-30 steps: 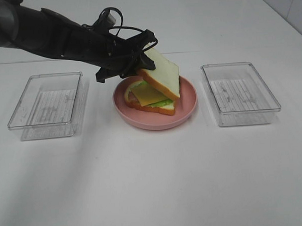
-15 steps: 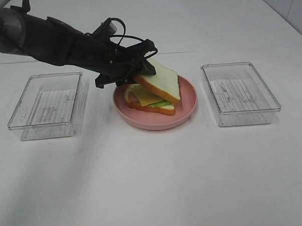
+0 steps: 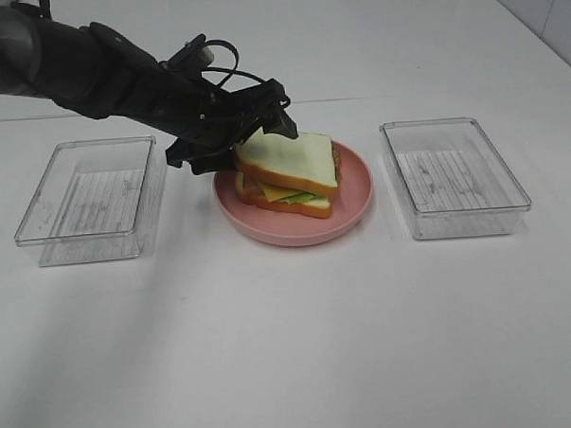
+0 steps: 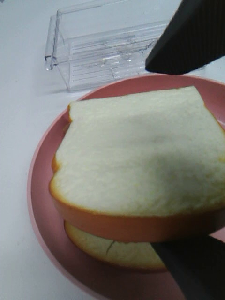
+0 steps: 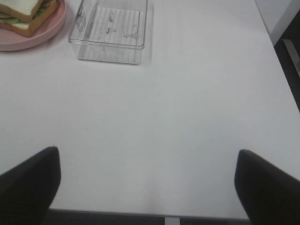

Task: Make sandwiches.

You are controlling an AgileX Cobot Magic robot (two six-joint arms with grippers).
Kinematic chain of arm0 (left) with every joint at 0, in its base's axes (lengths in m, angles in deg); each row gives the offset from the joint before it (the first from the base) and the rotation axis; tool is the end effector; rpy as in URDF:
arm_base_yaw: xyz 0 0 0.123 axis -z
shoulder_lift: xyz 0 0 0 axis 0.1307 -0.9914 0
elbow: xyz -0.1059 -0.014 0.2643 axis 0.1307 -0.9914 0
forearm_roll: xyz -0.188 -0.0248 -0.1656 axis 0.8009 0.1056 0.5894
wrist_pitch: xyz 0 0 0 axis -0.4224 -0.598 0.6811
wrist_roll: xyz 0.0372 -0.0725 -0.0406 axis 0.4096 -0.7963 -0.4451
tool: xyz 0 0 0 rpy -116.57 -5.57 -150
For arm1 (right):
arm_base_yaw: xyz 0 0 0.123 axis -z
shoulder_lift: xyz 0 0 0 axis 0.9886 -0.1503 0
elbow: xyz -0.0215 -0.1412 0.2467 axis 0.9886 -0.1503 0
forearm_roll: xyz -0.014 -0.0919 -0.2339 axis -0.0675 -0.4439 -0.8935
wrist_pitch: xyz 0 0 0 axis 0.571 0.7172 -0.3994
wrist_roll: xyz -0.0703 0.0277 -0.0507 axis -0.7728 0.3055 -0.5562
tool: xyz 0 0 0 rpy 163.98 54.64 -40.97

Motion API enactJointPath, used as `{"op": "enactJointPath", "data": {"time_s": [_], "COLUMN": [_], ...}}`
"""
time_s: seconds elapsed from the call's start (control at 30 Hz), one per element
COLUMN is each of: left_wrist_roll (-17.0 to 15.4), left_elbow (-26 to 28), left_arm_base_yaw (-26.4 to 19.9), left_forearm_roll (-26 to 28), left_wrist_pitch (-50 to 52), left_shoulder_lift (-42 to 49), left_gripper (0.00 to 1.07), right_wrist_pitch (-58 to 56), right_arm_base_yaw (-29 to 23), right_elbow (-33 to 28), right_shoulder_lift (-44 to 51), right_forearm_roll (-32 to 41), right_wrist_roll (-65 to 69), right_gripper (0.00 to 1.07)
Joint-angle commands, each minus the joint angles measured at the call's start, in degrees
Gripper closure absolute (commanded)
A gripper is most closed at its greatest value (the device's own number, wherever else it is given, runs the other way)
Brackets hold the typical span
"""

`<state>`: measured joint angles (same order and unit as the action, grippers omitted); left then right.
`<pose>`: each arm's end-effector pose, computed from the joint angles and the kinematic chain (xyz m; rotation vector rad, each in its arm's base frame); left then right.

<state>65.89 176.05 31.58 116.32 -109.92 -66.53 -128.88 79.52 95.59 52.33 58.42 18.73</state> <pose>0.4268 -0.2213 0.1409 -0.1416 2.4962 -0.8600 -0.0025 -0.0062 0.2613 -0.0101 2.1285 -0.0635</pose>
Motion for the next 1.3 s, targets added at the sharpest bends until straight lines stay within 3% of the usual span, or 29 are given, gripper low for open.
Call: {"op": "enactJointPath", "data": {"time_s": [0.03,0.07,0.1,0.13,0.2,0.23,0.27,0.3,0.37,0.4,0.43,0.57,0.77,0.8,0.87,0.9,1.13,1.2,1.27,1.3], "left_wrist_roll": [-9.6,-14.4,-14.4,-18.6,-20.2,-23.8,-23.8,-26.5,-27.8,-30.0,-30.0,-33.2,-33.3,-32.8,-32.3,-30.1,-28.3,-28.0,-27.8,-27.8], "left_elbow": [0.4,1.1,1.1,2.3,3.1,5.1,5.1,7.3,8.5,11.3,11.3,18.9,26.6,29.6,30.6,31.2,28.9,26.1,19.2,19.2], "left_arm_base_yaw": [0.1,0.1,0.1,0.1,0.1,0.1,0.1,0.1,0.1,0.1,0.1,0.1,0.1,0.1,0.1,0.1,0.1,-0.3,-1.5,-1.5], "left_forearm_roll": [-9.1,-15.0,-15.0,-19.9,-22.7,-28.1,-28.1,-32.7,-34.4,-38.6,-38.6,-47.9,-54.0,-56.5,-57.6,-59.2,-59.4,-61.0,-62.7,-62.7], "left_wrist_pitch": [-0.7,-1.9,-1.9,-3.8,-4.7,-7.3,-7.3,-10.3,-11.9,-16.4,-16.4,-28.8,-44.6,-51.1,-53.7,-54.5,-54.5,-54.5,-54.5,-54.5], "left_shoulder_lift": [0.6,0.6,0.6,0.6,0.6,0.6,0.6,0.6,0.6,0.6,0.6,0.6,0.6,0.6,0.6,1.6,7.1,10.1,14.8,14.8], "left_gripper": [0.25,0.25,0.25,0.26,0.26,0.26,0.26,0.26,0.26,0.26,0.26,0.26,0.26,0.26,0.26,0.26,0.26,0.26,0.26,0.26], "right_wrist_pitch": [-0.1,-0.1,-0.1,-0.1,-0.1,-0.1,-0.1,-0.1,-0.1,-0.1,-0.1,-0.1,-0.1,-0.1,-0.1,-0.1,-0.1,-0.1,-0.1,-0.1], "right_arm_base_yaw": [0.4,0.4,0.4,0.4,0.4,0.4,0.4,0.4,0.4,0.4,0.4,0.4,0.4,0.4,0.4,0.4,0.4,0.4,0.4,0.4], "right_elbow": [0.2,0.2,0.2,0.2,0.2,0.2,0.2,0.2,0.2,0.2,0.2,0.2,0.2,0.2,0.2,0.2,0.2,0.2,0.2,0.2], "right_shoulder_lift": [2.0,2.0,2.0,2.0,2.0,2.0,2.0,2.0,2.0,2.0,2.0,2.0,2.0,2.0,2.0,2.0,2.0,2.0,2.0,2.0], "right_forearm_roll": [0.1,0.1,0.1,0.1,0.1,0.1,0.1,0.1,0.1,0.1,0.1,0.1,0.1,0.1,0.1,0.1,0.2,0.2,0.2,0.2], "right_wrist_roll": [-0.5,-0.5,-0.5,-0.5,-0.5,-0.5,-0.5,-0.5,-0.5,-0.5,-0.5,-0.5,-0.5,-0.5,-0.5,-0.5,-0.5,-0.5,-0.5,-0.5], "right_gripper": [0.09,0.09,0.09,0.09,0.09,0.09,0.09,0.09,0.09,0.09,0.09,0.09,0.09,0.09,0.09,0.09,0.09,0.09,0.09,0.09]}}
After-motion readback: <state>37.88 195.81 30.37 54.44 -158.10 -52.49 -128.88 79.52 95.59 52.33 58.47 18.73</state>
